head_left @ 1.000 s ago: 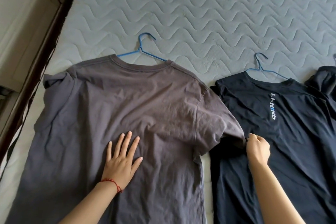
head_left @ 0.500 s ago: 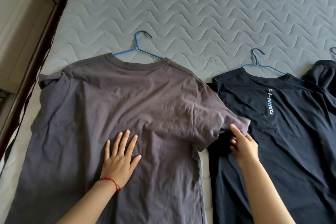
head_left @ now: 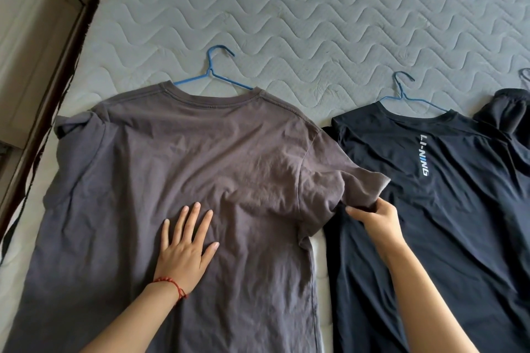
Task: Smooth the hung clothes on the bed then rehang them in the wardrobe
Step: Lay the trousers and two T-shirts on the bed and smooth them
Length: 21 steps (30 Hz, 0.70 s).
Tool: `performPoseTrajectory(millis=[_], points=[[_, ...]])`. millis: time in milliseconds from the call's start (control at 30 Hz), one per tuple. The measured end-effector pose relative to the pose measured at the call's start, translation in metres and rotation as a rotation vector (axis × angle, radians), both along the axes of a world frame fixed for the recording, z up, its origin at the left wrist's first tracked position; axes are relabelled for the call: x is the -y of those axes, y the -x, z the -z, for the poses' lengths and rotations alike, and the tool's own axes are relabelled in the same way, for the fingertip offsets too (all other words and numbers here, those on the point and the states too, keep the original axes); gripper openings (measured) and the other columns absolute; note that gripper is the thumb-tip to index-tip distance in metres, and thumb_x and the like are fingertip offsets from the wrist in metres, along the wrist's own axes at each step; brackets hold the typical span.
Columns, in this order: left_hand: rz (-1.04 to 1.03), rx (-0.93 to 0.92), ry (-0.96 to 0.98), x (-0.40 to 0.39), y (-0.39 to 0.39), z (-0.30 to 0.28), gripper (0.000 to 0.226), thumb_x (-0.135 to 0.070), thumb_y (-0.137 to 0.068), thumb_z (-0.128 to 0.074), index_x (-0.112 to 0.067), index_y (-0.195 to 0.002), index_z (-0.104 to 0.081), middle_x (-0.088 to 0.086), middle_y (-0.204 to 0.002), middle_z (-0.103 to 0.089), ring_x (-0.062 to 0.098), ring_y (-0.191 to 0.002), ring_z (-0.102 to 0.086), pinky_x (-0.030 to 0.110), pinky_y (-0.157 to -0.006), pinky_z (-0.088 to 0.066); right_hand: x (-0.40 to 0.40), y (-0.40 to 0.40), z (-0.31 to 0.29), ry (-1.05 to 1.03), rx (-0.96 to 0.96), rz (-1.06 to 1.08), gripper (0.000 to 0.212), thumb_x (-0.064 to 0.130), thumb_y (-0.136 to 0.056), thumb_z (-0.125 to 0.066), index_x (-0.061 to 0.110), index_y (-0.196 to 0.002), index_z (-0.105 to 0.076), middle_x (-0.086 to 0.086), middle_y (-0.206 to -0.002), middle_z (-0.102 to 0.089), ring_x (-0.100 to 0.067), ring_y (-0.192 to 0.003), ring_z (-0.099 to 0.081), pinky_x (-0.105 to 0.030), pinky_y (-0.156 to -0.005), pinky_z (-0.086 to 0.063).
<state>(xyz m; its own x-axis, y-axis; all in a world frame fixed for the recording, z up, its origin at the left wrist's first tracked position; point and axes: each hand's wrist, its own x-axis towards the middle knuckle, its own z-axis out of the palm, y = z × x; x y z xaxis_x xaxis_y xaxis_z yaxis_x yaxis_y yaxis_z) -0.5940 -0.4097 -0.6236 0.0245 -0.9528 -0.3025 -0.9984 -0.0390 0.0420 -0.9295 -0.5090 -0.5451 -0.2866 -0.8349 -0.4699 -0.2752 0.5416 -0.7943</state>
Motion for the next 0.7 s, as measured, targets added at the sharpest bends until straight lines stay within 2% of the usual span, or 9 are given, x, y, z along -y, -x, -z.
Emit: performPoseTrajectory(millis=[67,133,200,300,400,467,533,633,700], points=[[-0.002,0.003,-0.002,0.000,0.000,0.000,0.066,-0.056,-0.092,-0.002,-0.020,-0.141,-0.027,0.007,-0.145,-0.037,0.024,-0.134,-0.026,0.048,-0.105,-0.016,-0.003,0.000,0.003,-0.011,-0.152,-0.042,0.014,-0.001,-0.079,-0.064,0.008,-0.070,-0.060,0.000,-0.068,-0.060,-0.006,-0.063,-0.054,-0.025,-0.061,-0.046],[-0.005,0.003,-0.007,0.000,0.001,-0.001,0.066,-0.056,-0.092,-0.003,-0.020,-0.141,-0.027,0.008,-0.145,-0.038,0.024,-0.134,-0.026,0.048,-0.105,-0.016,-0.003,0.001,0.002,0.041,-0.249,-0.004,0.019,0.007,-0.083,-0.062,0.008,-0.065,-0.054,-0.005,-0.069,-0.055,-0.015,-0.070,-0.048,-0.032,-0.064,-0.038],[-0.006,0.006,-0.009,0.001,0.001,-0.002,0.066,-0.056,-0.092,-0.003,-0.019,-0.141,-0.028,0.007,-0.145,-0.037,0.024,-0.134,-0.026,0.048,-0.106,-0.016,-0.002,0.000,-0.007,0.152,-0.225,0.092,0.014,0.008,-0.086,-0.058,0.008,-0.072,-0.056,-0.007,-0.080,-0.055,-0.016,-0.075,-0.049,-0.025,-0.065,-0.039],[-0.008,0.006,-0.018,0.001,0.001,-0.003,0.066,-0.056,-0.092,-0.003,-0.019,-0.140,-0.029,0.007,-0.145,-0.037,0.024,-0.133,-0.026,0.048,-0.105,-0.016,0.003,-0.002,-0.027,0.229,-0.027,0.323,0.014,0.013,-0.092,-0.048,0.008,-0.087,-0.060,0.002,-0.075,-0.055,-0.004,-0.071,-0.048,-0.009,-0.059,-0.040],[-0.009,0.010,-0.034,0.001,0.001,-0.003,0.067,-0.057,-0.091,-0.002,-0.020,-0.140,-0.028,0.007,-0.146,-0.038,0.024,-0.134,-0.026,0.048,-0.106,-0.016,0.002,0.005,-0.031,0.197,-0.090,0.365,0.017,0.018,-0.093,-0.046,0.011,-0.080,-0.053,0.005,-0.069,-0.049,-0.005,-0.064,-0.043,-0.018,-0.061,-0.038],[-0.009,0.009,-0.041,0.001,0.000,-0.002,0.067,-0.057,-0.091,-0.002,-0.020,-0.140,-0.028,0.007,-0.146,-0.039,0.024,-0.134,-0.025,0.048,-0.106,-0.015,-0.002,0.013,-0.024,0.107,-0.251,0.304,0.014,0.017,-0.090,-0.051,0.006,-0.082,-0.055,-0.002,-0.073,-0.053,-0.013,-0.069,-0.048,-0.027,-0.066,-0.039],[-0.010,0.010,-0.037,0.001,0.000,-0.002,0.067,-0.057,-0.091,-0.002,-0.020,-0.140,-0.029,0.007,-0.146,-0.038,0.024,-0.134,-0.025,0.048,-0.106,-0.015,-0.009,0.024,-0.012,-0.135,-0.368,0.237,0.011,0.014,-0.085,-0.058,0.005,-0.078,-0.058,-0.011,-0.078,-0.059,-0.022,-0.074,-0.057,-0.029,-0.070,-0.041],[-0.009,0.001,-0.035,0.001,0.000,-0.001,0.067,-0.056,-0.091,-0.003,-0.019,-0.140,-0.029,0.008,-0.146,-0.038,0.024,-0.134,-0.025,0.048,-0.105,-0.015,-0.031,0.035,-0.002,-0.545,-0.412,0.143,0.013,0.002,-0.075,-0.054,0.007,-0.065,-0.059,-0.014,-0.064,-0.061,-0.021,-0.043,-0.060,-0.030,-0.055,-0.048],[-0.010,0.000,-0.031,0.001,0.000,-0.001,0.067,-0.056,-0.091,-0.003,-0.019,-0.140,-0.030,0.008,-0.145,-0.039,0.024,-0.134,-0.025,0.048,-0.105,-0.015,-0.043,0.034,-0.003,-0.562,-0.521,0.104,0.009,0.002,-0.071,-0.051,0.010,-0.070,-0.055,-0.015,-0.072,-0.062,-0.029,-0.062,-0.066,-0.032,-0.065,-0.048]])
